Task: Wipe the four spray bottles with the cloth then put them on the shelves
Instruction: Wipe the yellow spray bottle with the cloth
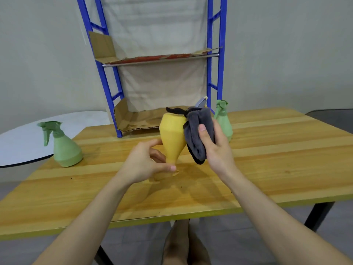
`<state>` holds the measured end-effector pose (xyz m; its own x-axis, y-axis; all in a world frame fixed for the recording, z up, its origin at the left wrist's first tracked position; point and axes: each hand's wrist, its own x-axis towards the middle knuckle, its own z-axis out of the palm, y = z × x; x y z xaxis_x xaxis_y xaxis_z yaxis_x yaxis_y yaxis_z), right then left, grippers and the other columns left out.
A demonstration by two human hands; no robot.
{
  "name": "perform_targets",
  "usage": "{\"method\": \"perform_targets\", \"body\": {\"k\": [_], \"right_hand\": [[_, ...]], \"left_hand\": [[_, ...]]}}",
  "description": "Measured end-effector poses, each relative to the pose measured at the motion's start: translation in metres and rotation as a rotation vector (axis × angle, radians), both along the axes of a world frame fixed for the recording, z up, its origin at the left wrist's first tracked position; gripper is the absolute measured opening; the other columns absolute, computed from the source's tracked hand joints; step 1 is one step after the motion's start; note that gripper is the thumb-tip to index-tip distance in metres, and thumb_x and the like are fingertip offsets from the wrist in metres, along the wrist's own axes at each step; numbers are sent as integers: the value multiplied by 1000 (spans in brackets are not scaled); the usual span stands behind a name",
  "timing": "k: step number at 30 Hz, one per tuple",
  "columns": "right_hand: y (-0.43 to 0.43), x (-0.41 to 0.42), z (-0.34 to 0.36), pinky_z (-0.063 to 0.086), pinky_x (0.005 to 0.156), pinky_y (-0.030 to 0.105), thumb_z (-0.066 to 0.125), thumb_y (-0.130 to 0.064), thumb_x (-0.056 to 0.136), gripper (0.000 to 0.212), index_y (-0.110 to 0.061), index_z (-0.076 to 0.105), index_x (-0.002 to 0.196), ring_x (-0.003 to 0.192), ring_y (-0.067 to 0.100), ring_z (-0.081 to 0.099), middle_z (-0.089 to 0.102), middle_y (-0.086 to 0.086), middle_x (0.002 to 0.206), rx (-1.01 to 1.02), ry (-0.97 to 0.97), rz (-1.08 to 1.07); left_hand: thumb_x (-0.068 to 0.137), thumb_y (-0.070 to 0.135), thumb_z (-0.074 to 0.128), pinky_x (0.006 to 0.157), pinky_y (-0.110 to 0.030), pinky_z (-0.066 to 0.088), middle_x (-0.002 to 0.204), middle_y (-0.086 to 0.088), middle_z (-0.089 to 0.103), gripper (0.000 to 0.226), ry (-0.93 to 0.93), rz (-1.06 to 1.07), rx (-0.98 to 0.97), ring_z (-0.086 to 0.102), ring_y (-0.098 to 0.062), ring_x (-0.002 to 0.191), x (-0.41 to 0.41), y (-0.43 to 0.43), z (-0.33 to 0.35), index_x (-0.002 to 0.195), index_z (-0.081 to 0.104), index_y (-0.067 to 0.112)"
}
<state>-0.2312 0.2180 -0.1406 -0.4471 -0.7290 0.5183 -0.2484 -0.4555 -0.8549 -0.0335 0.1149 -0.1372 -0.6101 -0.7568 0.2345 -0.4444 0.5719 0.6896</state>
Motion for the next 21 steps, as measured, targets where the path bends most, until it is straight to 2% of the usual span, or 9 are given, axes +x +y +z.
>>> {"method": "perform_targets", "body": {"k": [3, 5, 7, 10, 12, 14, 17, 19, 21], "right_hand": [[8, 3, 7, 47, 98, 13, 53, -32, 112, 24, -41, 59, 133, 121, -3, 66, 73, -26, 121, -35, 86, 28], [13, 2, 15, 49, 98, 16, 53, -31, 112, 24, -43, 61, 131, 119, -4, 66, 73, -27, 119, -56, 96, 7], [15, -2, 22, 55, 98, 29, 55, -32, 113, 22, -35, 66, 132, 116, 3, 69, 75, -20, 116, -67, 152, -41], [20, -4, 35, 55, 101, 37, 59, -35, 110, 33, -30, 64, 142, 120, 12, 68, 74, -12, 123, -52, 435, -41], [20, -3, 48, 53, 99, 36, 60, -43, 106, 37, -33, 65, 141, 116, 11, 66, 73, -13, 120, 22, 665, -55], [16, -2, 59, 55, 93, 36, 56, -51, 105, 36, -34, 66, 136, 106, 9, 67, 74, -15, 111, 126, 781, -58], [-2, 0, 62, 56, 84, 40, 53, -54, 107, 33, -28, 69, 119, 96, 19, 69, 74, -8, 99, 247, 694, -163], [-22, -7, 51, 55, 84, 43, 51, -52, 108, 36, -21, 68, 111, 98, 29, 68, 73, 0, 98, 336, 577, -276], [-31, -13, 35, 50, 84, 40, 46, -55, 109, 45, -19, 65, 130, 107, 33, 68, 72, 1, 107, 444, 487, -283]], "left_hand": [[59, 52, 102, 75, -38, 65, 83, 8, 81, 65, 48, 58, -113, 77, -6, 76, -6, 1, -8, 111, 72, 28], [65, 56, 98, 72, -39, 62, 83, 14, 77, 56, -10, 158, -305, 74, -6, 76, -6, -1, -14, 104, 70, 28], [75, 58, 91, 69, -38, 59, 83, 15, 74, 49, -122, 224, -556, 73, -13, 76, -4, -3, -16, 105, 67, 28], [83, 53, 87, 55, -34, 51, 84, 4, 75, 52, -203, 253, -861, 73, -25, 70, -3, -7, -25, 114, 66, 18], [82, 46, 90, 48, -32, 48, 75, -5, 73, 52, -247, 250, -948, 70, -31, 59, -3, -9, -30, 112, 67, 10], [79, 39, 93, 44, -30, 41, 65, -5, 68, 50, -301, 249, -1016, 66, -31, 51, -1, -10, -29, 109, 69, 6], [78, 35, 92, 46, -27, 29, 62, -4, 65, 52, -361, 219, -1051, 63, -30, 48, 1, -5, -29, 115, 69, 5], [80, 34, 90, 50, -27, 23, 60, 1, 63, 55, -372, 207, -1013, 60, -27, 47, 5, -2, -32, 123, 65, 10], [83, 36, 88, 48, -25, 24, 58, 4, 61, 57, -403, 210, -968, 58, -24, 44, 11, -4, -33, 128, 60, 16]]}}
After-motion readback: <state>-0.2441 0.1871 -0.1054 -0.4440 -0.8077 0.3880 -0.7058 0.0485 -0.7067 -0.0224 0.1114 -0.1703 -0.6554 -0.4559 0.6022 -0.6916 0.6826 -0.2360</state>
